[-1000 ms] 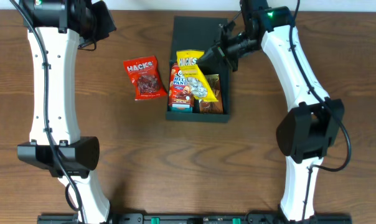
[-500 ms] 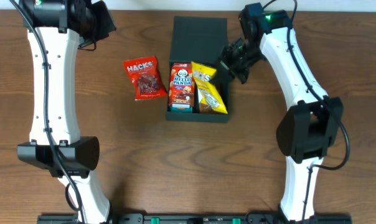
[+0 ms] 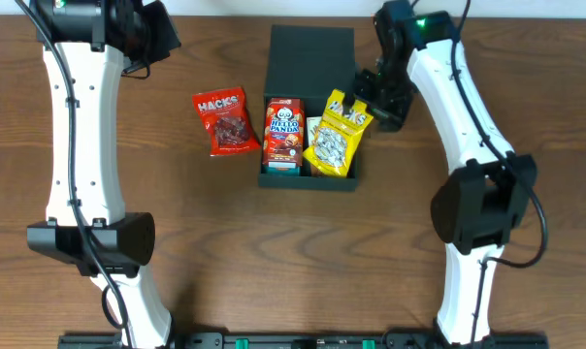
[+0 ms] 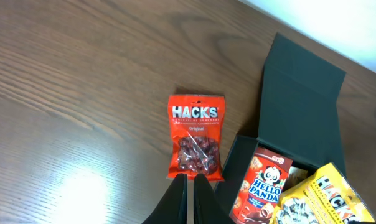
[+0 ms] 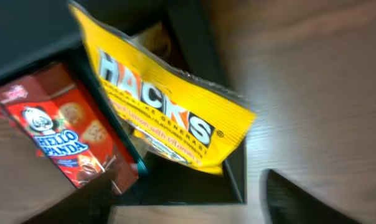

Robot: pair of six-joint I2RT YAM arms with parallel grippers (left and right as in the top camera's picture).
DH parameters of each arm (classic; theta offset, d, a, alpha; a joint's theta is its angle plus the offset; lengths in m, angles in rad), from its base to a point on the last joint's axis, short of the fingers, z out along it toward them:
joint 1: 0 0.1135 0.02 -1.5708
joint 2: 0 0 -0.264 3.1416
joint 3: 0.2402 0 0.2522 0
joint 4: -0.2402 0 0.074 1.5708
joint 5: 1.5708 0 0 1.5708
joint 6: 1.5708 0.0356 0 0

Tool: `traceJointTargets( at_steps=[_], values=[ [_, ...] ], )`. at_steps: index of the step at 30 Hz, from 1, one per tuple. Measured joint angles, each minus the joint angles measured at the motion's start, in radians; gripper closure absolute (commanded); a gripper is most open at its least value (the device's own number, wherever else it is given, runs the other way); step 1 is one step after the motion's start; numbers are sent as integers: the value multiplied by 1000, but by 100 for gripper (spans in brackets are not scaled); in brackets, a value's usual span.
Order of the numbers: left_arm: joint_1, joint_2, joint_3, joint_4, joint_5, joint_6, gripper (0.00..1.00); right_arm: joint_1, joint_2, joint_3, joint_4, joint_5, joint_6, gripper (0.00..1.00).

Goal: Pack container
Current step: 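Lower the yellow bag into the box and push it down with right gripper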

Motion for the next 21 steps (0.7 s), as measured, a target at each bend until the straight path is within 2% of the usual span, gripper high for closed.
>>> traceJointTargets(
  at_steps=[1, 2, 3, 4, 5, 8, 13, 21],
  values=[
    [0, 0, 0, 0, 0, 0, 93, 0, 0, 29, -8, 21, -3, 4],
    [0, 0, 0, 0, 0, 0, 93, 0, 0, 100, -34, 80, -34, 7],
    [0, 0, 0, 0, 0, 0, 93, 0, -2, 129, -47, 110, -45, 25],
    [0, 0, 0, 0, 0, 0, 93, 2, -2, 148, -53, 145, -66, 67],
    [0, 0, 0, 0, 0, 0, 93, 5, -2, 164, -57, 180, -80, 99],
    [0, 0, 0, 0, 0, 0, 93, 25, -2, 170, -56, 272, -108, 99],
    [0, 0, 0, 0, 0, 0, 93, 91, -2, 107, 40, 409, -147, 98],
    [0, 0, 0, -4, 0, 0, 93, 126, -2, -57, 123, 441, -180, 98]
  ],
)
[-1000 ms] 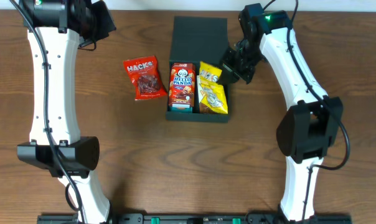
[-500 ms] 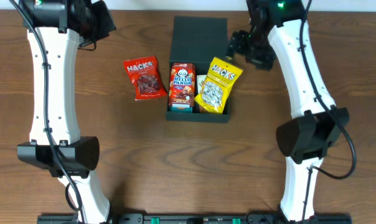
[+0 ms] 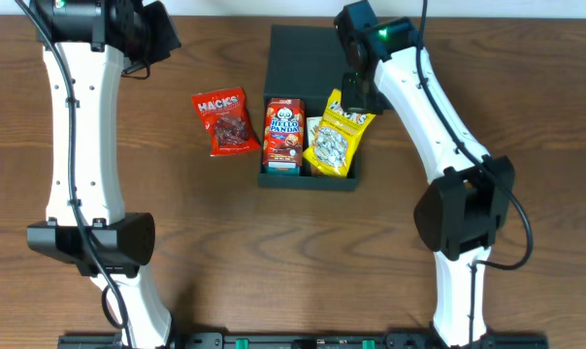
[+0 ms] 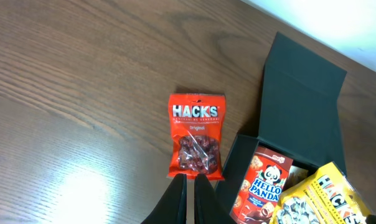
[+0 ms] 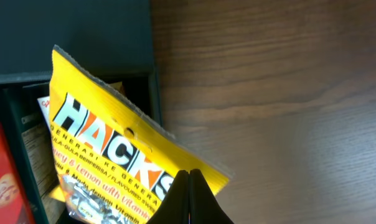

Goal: Pack container
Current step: 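Lower the yellow bag into the box and push it down with right gripper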

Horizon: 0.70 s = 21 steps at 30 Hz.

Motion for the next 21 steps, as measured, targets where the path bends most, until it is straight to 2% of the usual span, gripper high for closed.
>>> traceJointTargets(
  at_steps=[8, 21],
  values=[
    [0, 0, 0, 0, 0, 0, 93, 18, 2, -67, 72, 3, -24, 98],
    [0, 0, 0, 0, 0, 0, 93, 57, 73, -70, 109, 3, -65, 98]
  ],
)
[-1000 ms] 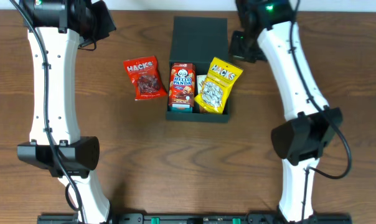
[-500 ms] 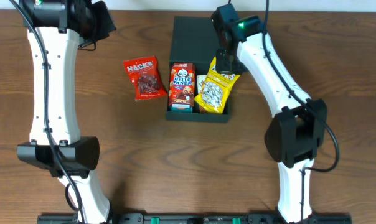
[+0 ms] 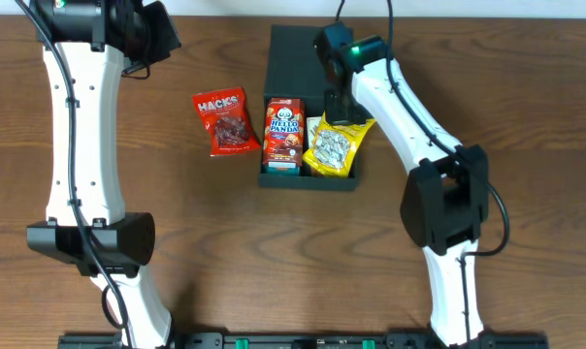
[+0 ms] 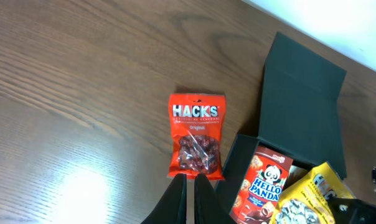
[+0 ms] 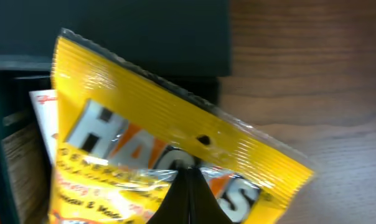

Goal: Pack container
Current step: 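Lower the yellow bag into the box and push it down with right gripper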

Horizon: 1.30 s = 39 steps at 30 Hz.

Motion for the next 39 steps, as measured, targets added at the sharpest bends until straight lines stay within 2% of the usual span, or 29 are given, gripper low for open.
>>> traceJointTargets(
  at_steps=[20, 31, 35, 39],
  values=[
    [0, 0, 0, 1, 0, 0, 93, 38, 64, 0, 137, -45, -49, 98],
    [0, 0, 0, 1, 0, 0, 93, 71, 63, 1, 91, -45, -84, 98],
    [0, 0, 0, 1, 0, 0, 93, 53, 27, 1, 82, -29, -84, 98],
    [0, 0, 0, 1, 0, 0, 93, 35, -99, 1, 30, 8, -88, 98]
  ],
)
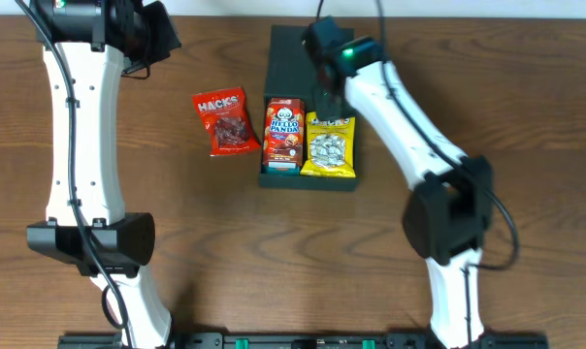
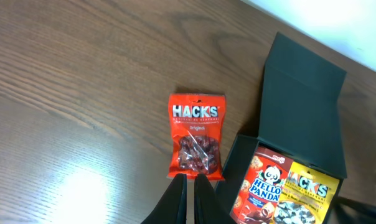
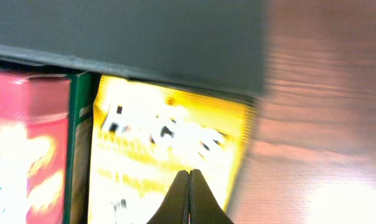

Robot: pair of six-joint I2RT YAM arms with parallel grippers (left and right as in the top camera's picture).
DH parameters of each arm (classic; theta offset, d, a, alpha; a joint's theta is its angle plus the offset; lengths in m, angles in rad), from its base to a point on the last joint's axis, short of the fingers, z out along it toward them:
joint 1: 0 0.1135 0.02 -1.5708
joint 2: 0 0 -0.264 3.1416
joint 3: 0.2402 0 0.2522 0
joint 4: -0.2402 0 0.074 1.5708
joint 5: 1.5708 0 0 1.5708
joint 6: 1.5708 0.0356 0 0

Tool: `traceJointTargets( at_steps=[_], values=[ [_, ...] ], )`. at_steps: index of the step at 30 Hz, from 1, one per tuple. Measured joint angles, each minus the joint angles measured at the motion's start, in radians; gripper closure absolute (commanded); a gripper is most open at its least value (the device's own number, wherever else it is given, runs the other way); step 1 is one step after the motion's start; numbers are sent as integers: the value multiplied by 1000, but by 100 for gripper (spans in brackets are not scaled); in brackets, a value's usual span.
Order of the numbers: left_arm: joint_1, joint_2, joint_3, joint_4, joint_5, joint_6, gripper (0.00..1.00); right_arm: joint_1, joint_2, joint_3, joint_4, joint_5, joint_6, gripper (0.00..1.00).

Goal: Pack container
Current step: 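Lower the yellow bag into the box and push it down with right gripper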

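An open black box (image 1: 308,181) holds a red Hello Panda carton (image 1: 283,134) on its left side. A yellow Hacks bag (image 1: 329,145) lies flat on its right side. My right gripper (image 3: 188,174) is shut with nothing in it and hangs just over the bag's upper part (image 3: 169,143). A red Hacks bag (image 1: 224,121) lies on the table left of the box. High above that bag (image 2: 195,134), my left gripper (image 2: 188,182) is shut and empty.
The box's lid (image 1: 295,53) lies folded back flat behind it, under my right wrist. Brown wooden table (image 1: 177,233) surrounds the box. The left arm's base link (image 1: 89,237) and the right arm's elbow (image 1: 448,218) stand over the near half.
The yellow bag leaned askew with a corner over the box's right wall; now it lies flat and straight inside. My right gripper, still shut, has shifted a little left toward the lid.
At first my right gripper stood open right of the box, with the yellow bag propped over the rim. Then it was shut at the bag's upper right corner, then on the bag's top. Now the bag is flat in the box. The left arm stayed still.
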Motion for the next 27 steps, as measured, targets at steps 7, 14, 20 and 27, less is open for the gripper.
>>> traceJointTargets(
  at_steps=[7, 14, 20, 27],
  values=[
    [0, 0, 0, -1, 0, 0, 93, -7, -100, -16, -13, -13, 0, 98],
    [0, 0, 0, 2, 0, 0, 93, -1, -66, -226, 68, -28, -2, 98],
    [0, 0, 0, 5, 0, 0, 93, -1, -60, -321, 144, -42, -3, 98],
    [0, 0, 0, 6, 0, 0, 93, -1, -60, -371, 174, -42, -3, 98]
  ],
)
